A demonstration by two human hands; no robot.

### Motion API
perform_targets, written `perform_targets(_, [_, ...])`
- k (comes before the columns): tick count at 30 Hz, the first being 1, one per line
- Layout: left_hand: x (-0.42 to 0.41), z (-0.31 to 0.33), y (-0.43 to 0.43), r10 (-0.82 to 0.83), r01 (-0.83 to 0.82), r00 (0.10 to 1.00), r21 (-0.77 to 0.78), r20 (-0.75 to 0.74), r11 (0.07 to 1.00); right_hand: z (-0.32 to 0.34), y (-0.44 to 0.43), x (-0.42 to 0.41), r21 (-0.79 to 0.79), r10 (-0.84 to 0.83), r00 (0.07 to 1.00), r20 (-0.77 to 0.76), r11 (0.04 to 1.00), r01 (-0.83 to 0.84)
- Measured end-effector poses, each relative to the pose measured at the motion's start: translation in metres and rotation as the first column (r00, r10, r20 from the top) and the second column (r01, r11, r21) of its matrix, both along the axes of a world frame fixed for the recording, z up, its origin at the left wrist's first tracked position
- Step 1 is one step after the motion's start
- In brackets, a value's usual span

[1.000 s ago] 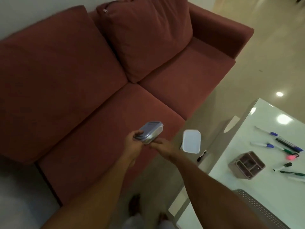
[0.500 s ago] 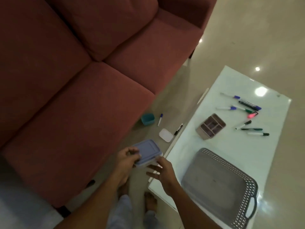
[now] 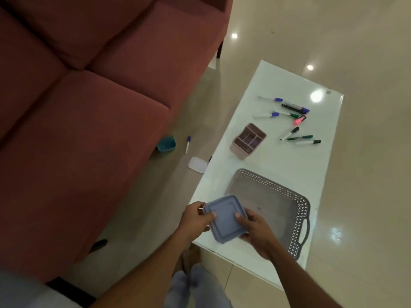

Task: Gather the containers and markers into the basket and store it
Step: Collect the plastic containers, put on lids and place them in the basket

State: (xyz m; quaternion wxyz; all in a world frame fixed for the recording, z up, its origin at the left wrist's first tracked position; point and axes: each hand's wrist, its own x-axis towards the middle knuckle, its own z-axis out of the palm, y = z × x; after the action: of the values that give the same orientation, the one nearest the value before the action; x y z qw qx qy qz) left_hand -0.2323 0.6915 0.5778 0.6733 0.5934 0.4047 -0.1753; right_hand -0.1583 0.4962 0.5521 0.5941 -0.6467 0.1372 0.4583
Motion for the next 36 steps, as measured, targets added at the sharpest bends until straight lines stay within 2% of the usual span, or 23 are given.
perform_targets(4, [0.014,-0.015,-0.045,0.030,-0.031,0.998,-0.022,-0.056,0.999,-0.015,-0.035,0.032,-0.115,-0.035,0.998,0.045,0.993,0.039])
perform_targets(8, [0.049,-0.051,-0.094,0.211,-0.212,0.976,-0.008,-0.060,0.977,-0.060,-0.051,0.080,-0.226,-0.094,0.989,0.112,0.967,0.118])
perform_targets(11, [0.081,-0.090,-0.121,0.327,-0.320,0.941,0.090,-0.084,0.943,-0.103,-0.052,0.112,-0.275,-0.076,0.988,0.134,0.955,0.111])
perform_targets(14, [0.100,-0.127,-0.135,0.412,-0.384,0.901,0.190,-0.134,0.903,-0.138,-0.047,0.131,-0.250,-0.038,0.993,0.111,0.966,0.065])
perform_targets(20, [0.120,-0.161,-0.135,0.413,-0.381,0.901,0.210,-0.133,0.900,-0.170,-0.034,0.125,-0.350,-0.013,0.990,0.141,0.934,0.063])
perform_targets(26, [0.126,-0.159,-0.140,0.441,-0.420,0.885,0.151,-0.150,0.895,-0.164,-0.033,0.106,-0.410,-0.087,0.970,0.227,0.895,0.177])
perform_targets(29, [0.129,-0.151,-0.133,0.390,-0.373,0.907,0.127,-0.159,0.919,-0.158,-0.030,0.109,-0.430,-0.058,0.969,0.242,0.888,0.161])
perform_targets(32, [0.124,-0.136,-0.126,0.190,-0.171,0.958,0.101,-0.214,0.980,-0.144,-0.026,0.109,-0.551,-0.027,0.961,0.275,0.815,0.180])
perform_targets(34, [0.121,-0.119,-0.118,0.045,-0.002,0.970,0.178,-0.239,0.984,-0.128,-0.023,0.107,-0.632,0.008,0.938,0.348,0.741,0.228])
perform_targets(36, [0.119,-0.103,-0.105,-0.064,0.126,0.974,0.288,-0.215,0.949,-0.108,-0.011,0.105,-0.621,0.105,0.881,0.461,0.747,0.236])
